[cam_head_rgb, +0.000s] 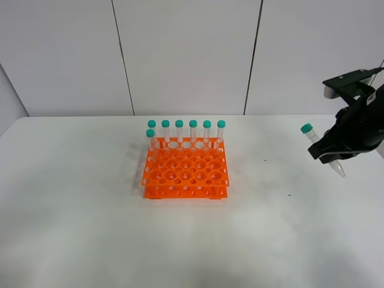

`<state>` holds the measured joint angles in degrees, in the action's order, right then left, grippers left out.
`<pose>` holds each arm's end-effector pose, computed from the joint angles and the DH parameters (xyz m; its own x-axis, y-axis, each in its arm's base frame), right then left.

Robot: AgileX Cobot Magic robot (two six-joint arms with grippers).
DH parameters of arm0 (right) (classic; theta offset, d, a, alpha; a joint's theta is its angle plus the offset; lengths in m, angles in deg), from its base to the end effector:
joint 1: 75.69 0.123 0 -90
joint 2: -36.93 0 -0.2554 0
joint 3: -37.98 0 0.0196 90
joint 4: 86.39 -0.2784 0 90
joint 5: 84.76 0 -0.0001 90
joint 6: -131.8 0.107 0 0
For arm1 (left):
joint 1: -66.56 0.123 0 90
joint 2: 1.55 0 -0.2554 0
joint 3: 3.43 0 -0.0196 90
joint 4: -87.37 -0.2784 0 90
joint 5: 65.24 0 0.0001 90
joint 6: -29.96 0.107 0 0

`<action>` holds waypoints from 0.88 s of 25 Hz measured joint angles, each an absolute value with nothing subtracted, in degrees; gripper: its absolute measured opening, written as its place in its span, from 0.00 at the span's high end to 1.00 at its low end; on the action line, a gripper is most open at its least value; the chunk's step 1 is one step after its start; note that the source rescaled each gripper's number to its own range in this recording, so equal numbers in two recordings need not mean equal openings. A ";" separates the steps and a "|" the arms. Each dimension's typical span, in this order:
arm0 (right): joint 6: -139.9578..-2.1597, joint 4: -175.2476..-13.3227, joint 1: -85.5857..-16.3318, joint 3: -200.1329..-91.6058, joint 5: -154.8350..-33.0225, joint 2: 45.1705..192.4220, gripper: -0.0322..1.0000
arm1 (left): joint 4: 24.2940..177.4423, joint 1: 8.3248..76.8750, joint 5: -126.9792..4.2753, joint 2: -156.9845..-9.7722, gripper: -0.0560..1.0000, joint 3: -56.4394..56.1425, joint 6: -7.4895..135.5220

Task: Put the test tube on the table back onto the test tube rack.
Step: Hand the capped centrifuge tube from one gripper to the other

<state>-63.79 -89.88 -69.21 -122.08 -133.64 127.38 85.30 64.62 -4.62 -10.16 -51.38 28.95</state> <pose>0.3051 0.0396 0.1998 -0.8744 -0.3305 -0.3552 -0.3391 0.9399 -0.0399 0.0642 0.0012 0.2821 -0.4563 0.0156 -0.8897 0.0059 0.9999 0.0145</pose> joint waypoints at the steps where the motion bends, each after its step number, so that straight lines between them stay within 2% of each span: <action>1: -64.93 -91.95 -69.21 -121.68 -132.86 127.56 0.94 | 85.30 64.62 -4.62 -10.16 0.00 -51.38 28.95; 4: -70.70 -98.70 -67.36 -121.99 -130.66 127.57 0.94 | 85.30 64.62 -4.62 -10.16 0.00 -51.38 28.95; 12: -84.47 -111.39 -52.43 -125.01 -127.08 128.33 0.94 | 85.30 64.62 -4.62 -10.16 0.00 -51.38 28.95; 22: -103.60 -132.19 -51.25 -125.01 -129.62 136.53 0.94 | 85.30 64.62 -4.62 -10.16 0.00 -51.38 28.95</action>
